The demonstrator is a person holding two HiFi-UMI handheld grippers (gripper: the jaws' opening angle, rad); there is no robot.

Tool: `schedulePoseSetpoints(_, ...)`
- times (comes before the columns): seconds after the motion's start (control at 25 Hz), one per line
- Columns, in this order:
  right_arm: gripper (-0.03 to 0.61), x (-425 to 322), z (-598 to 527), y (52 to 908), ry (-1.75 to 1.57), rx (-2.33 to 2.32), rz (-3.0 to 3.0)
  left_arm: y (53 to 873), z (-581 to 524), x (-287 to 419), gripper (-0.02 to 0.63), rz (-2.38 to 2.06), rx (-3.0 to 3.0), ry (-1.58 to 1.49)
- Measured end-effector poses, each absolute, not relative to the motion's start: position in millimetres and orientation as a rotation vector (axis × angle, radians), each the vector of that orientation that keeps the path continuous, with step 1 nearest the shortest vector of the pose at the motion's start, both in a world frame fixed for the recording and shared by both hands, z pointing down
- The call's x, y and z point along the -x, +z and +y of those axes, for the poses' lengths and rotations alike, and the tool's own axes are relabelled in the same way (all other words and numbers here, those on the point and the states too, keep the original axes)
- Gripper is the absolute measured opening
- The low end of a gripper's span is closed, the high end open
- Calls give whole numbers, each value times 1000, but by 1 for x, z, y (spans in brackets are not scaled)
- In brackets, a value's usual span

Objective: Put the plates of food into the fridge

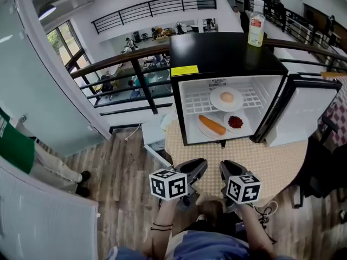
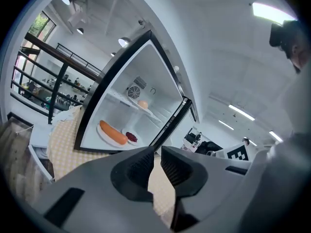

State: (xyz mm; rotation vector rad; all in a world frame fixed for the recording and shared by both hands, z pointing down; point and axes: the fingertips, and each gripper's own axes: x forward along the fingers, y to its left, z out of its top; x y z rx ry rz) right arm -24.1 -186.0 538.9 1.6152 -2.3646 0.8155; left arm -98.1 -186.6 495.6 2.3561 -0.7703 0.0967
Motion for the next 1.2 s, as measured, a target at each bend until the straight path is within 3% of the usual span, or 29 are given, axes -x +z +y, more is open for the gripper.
schedulePoseSetpoints(0.56,40,5,-100,533,794,-1520,-2386,488,-103,94,57,-854,-2320,9)
schedulePoseSetpoints(1.2,38,-101,97,540,862,-1495,-2420,506,86,-5,57,-899,-2256,-18)
